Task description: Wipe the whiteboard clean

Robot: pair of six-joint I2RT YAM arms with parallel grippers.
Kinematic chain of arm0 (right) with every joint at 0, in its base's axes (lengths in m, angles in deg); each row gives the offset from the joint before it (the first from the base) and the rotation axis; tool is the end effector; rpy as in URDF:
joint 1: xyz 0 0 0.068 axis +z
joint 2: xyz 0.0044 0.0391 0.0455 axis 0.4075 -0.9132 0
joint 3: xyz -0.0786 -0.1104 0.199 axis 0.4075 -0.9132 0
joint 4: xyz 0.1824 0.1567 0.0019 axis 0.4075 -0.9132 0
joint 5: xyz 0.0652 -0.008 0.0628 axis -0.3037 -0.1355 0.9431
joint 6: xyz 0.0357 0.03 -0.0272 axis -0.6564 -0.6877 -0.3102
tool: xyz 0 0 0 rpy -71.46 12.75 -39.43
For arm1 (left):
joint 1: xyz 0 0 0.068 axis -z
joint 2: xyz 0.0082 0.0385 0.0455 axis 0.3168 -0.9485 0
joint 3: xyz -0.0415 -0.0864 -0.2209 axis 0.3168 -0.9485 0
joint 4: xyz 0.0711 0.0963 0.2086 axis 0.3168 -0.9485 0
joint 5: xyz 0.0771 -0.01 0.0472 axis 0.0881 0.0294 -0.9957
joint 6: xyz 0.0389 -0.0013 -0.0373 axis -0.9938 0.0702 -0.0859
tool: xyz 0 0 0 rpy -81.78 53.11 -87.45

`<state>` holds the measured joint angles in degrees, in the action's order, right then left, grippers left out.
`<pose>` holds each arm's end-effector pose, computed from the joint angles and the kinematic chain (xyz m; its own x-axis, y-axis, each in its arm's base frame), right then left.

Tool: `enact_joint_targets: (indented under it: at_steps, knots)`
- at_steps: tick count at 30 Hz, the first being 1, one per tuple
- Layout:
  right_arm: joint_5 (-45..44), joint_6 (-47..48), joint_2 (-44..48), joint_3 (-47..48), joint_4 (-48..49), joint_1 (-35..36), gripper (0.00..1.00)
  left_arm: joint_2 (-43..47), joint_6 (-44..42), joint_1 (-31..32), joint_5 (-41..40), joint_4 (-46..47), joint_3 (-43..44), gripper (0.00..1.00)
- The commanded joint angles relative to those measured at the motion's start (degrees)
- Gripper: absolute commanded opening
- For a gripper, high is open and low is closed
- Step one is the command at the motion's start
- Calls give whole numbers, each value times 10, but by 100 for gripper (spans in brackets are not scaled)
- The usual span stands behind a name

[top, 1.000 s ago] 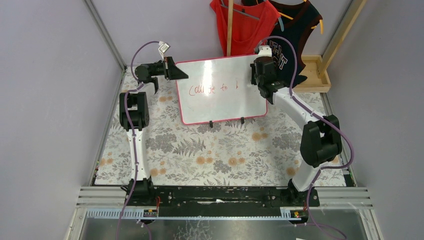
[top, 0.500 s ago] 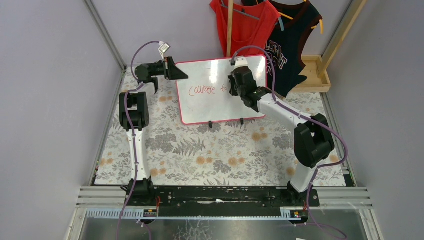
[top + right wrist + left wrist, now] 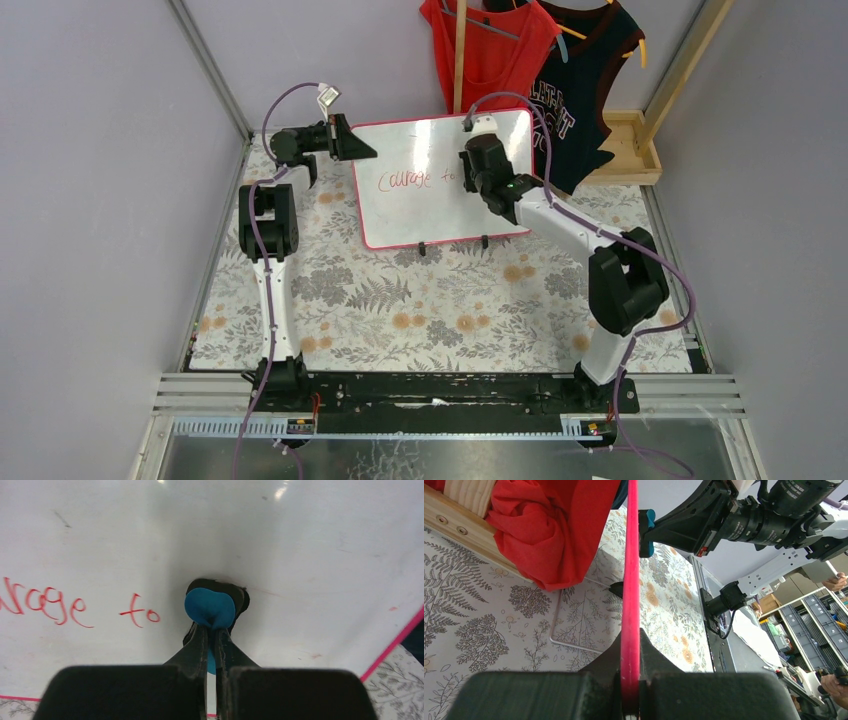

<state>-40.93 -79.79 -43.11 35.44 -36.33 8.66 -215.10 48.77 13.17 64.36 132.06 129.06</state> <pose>0.3406 0.2044 0.2650 -0.3893 -0.0471 -0.9199 -0.1817 0.9830 0.0266 0.4653 0.0075 0.2319 -0.5800 -0.1101 -0.8071 0.8046 0.0772 -0.5887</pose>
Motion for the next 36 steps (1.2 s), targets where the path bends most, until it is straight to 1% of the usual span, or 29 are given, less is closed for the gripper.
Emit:
enact_joint_targets:
  at_steps: [1, 6, 11, 14, 20, 26, 31, 36]
  knots:
    - [-58, 5, 38, -26, -17, -48, 0, 18, 20, 9, 20, 39, -8, 0]
    - [-52, 6, 70, -56, -15, -77, 0, 18, 20, 9, 19, 39, -7, 0]
    - [-14, -6, 65, -55, -18, -77, 0, 16, 19, 11, 18, 39, -7, 0]
    - [10, -24, 52, -51, -13, -64, 0, 17, 20, 12, 20, 39, -8, 0]
    - [-6, -28, 10, -14, -14, 3, 0, 19, 21, 14, 17, 39, -9, 0]
    - [-3, -38, -37, 35, -14, 51, 0, 20, 21, 19, 15, 39, -9, 0]
    - [-18, -35, -44, 41, -16, 56, 0, 21, 22, 20, 17, 39, -9, 0]
    - [-72, -9, -18, 20, -23, 44, 0, 18, 24, 20, 19, 39, -6, 0]
